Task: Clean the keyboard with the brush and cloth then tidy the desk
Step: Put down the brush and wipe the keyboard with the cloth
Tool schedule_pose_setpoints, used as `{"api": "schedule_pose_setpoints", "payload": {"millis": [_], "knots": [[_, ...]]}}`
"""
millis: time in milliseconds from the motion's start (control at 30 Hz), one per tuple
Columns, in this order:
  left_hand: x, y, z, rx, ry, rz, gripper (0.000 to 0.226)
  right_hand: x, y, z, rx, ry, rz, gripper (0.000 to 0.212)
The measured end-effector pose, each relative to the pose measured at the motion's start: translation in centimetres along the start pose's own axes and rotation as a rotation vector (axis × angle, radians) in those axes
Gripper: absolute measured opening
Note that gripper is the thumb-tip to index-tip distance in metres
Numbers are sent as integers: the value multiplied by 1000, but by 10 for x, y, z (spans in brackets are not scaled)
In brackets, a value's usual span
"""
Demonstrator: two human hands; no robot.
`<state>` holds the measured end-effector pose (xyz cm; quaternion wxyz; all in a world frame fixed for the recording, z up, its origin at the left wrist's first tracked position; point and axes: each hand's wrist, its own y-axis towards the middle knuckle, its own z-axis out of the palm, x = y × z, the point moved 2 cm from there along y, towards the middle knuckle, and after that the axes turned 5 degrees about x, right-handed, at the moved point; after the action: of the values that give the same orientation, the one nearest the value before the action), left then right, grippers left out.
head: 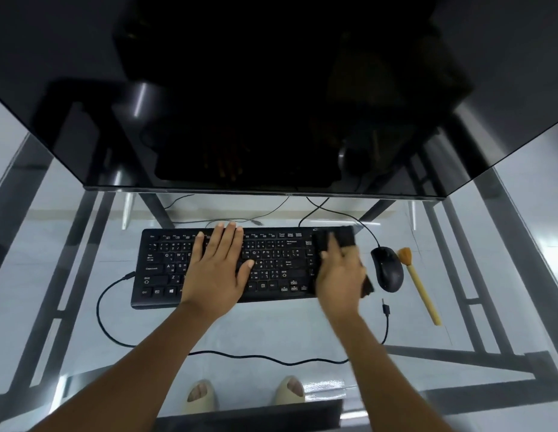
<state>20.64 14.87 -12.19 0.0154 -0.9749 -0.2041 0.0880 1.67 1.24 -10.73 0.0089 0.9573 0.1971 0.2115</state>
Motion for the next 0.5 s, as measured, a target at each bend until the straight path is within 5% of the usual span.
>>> {"api": "schedule_pose_setpoints", "payload": {"millis": [200, 367, 500], "knots": [[-1, 0, 1, -13, -14, 22, 64, 55, -32, 21, 189, -83, -537, 49], [-2, -1, 2, -3, -2, 6, 64, 7, 34, -1, 43, -40, 103, 32], [-2, 0, 1, -7, 3, -1, 65, 77, 1, 17, 194, -48, -258, 38]]}}
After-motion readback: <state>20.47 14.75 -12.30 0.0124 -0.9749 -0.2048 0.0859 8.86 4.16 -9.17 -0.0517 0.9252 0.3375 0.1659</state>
